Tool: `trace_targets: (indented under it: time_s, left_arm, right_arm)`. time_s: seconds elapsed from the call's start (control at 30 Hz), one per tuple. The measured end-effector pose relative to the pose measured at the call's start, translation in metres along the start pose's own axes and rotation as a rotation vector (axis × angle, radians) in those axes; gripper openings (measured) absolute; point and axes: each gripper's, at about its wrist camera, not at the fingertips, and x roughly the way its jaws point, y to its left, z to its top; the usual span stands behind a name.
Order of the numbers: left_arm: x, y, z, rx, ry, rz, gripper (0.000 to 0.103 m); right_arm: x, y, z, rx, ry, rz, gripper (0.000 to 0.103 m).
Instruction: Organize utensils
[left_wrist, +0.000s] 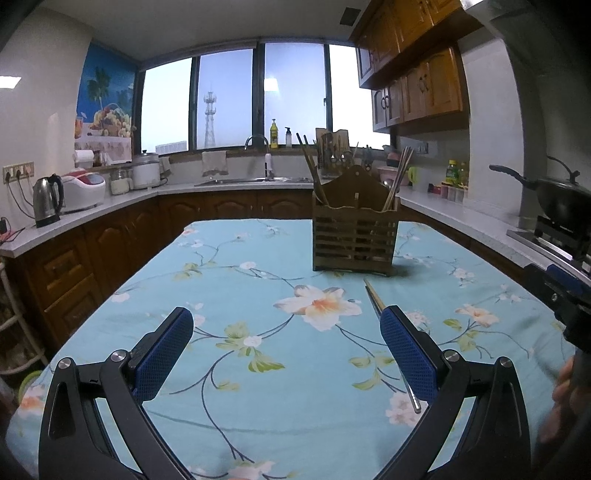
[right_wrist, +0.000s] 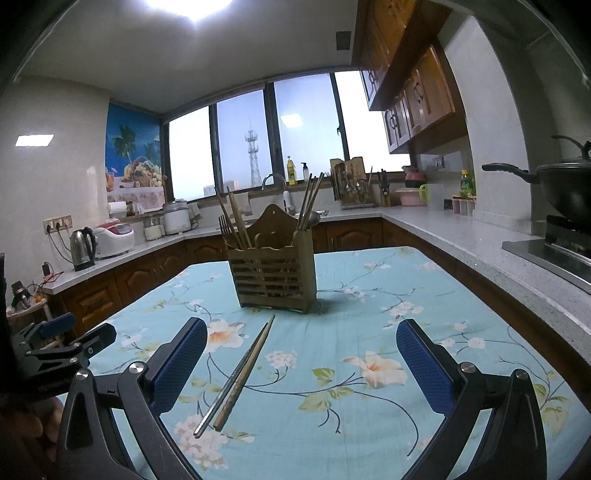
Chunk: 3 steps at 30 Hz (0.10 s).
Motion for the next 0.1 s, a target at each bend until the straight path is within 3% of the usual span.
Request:
trace_targets:
  time_s: [0.1]
  left_arm:
    - [0.0022, -0.0006, 0.0003, 0.003, 0.012, -0.006, 0.103]
  right_arm:
    - [0.0025, 0.0016, -0.002, 0.002, 0.013, -0.003, 0.103]
